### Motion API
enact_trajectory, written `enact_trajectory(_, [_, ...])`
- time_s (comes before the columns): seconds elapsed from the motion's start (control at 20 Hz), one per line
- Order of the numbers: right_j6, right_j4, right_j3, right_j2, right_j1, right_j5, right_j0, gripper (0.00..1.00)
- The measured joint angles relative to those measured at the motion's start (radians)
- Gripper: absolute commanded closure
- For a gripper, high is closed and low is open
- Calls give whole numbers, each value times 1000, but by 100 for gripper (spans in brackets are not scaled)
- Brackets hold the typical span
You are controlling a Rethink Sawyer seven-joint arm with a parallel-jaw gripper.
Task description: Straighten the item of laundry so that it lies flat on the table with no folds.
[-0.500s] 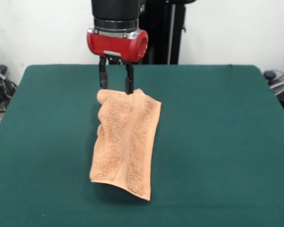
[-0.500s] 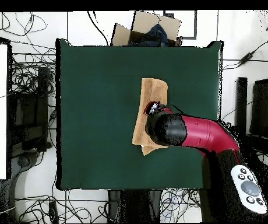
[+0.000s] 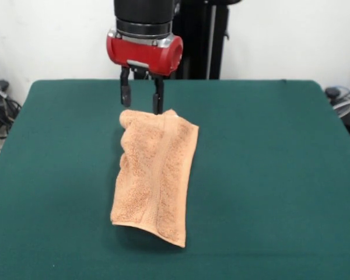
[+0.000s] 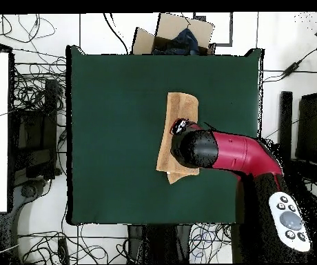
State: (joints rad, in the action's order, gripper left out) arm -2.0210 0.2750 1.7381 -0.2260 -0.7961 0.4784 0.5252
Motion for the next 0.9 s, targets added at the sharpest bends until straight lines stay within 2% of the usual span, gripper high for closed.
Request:
enact_trajectory(0.3, [0,1,-36,1,24,0,1,0])
enact_trajectory(0.9, [0,0,-90,2,153,-75,15,0])
